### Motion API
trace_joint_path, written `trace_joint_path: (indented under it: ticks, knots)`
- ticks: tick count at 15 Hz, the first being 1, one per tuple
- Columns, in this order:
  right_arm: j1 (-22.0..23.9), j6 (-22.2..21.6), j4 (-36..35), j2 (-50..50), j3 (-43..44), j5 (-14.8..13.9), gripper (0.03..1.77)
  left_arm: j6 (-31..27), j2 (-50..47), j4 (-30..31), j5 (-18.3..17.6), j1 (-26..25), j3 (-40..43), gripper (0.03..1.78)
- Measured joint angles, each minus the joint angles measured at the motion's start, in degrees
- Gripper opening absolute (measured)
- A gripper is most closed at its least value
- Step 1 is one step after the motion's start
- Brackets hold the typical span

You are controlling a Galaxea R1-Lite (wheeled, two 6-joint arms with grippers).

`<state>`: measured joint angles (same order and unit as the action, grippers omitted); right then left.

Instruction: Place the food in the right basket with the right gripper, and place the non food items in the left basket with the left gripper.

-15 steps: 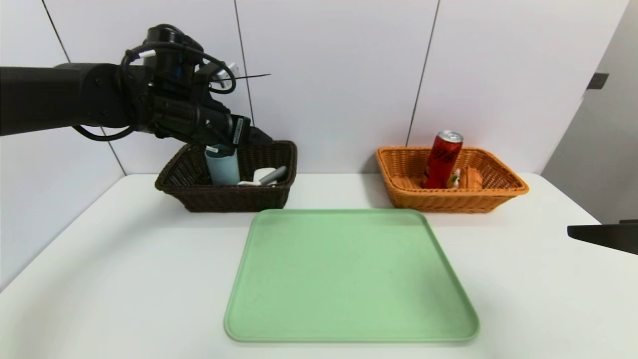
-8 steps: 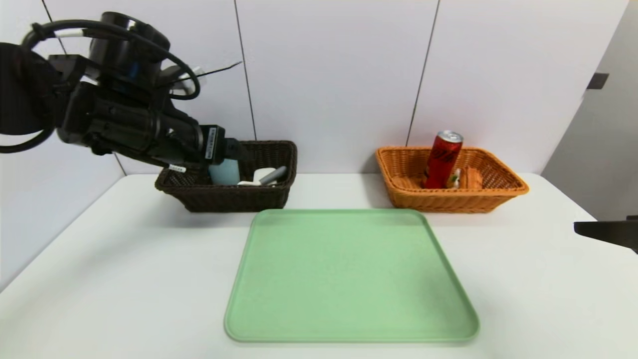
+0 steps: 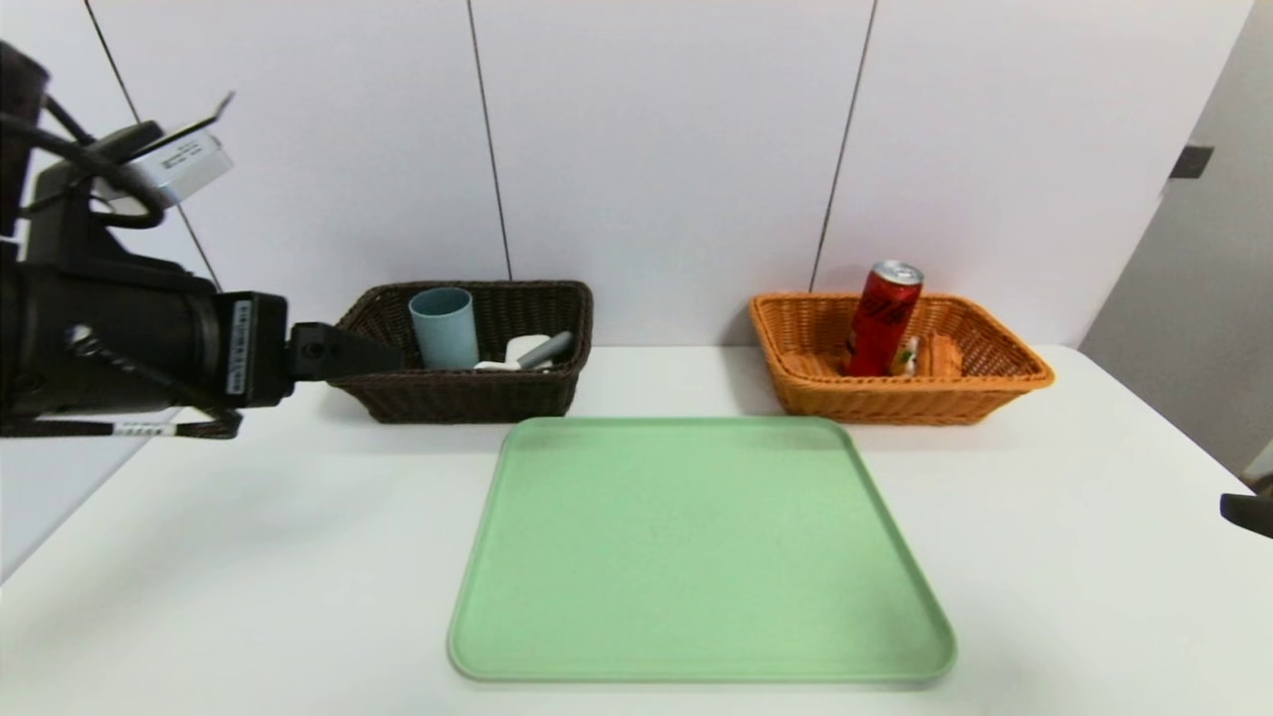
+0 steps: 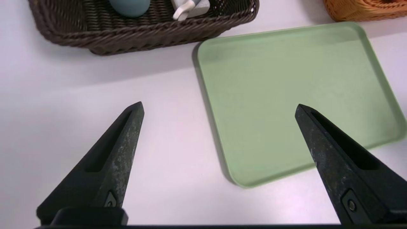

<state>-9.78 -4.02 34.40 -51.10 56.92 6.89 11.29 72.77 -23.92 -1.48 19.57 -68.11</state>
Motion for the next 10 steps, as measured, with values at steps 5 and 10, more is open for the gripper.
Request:
trace_joint_path:
  ticks: [5,10]
  knots:
    - [0.22,1.05,-2.57,8.57,-5.05,-0.13,1.71,-3.22,-16.76,-0.39,0.07,-7.14,15.08,1.69]
    - [1.12,1.82,-2.77,14.28,-8.13,0.11,1.71,-4.01,-31.10,-2.40,-0.20,-15.56,25.55,1.69]
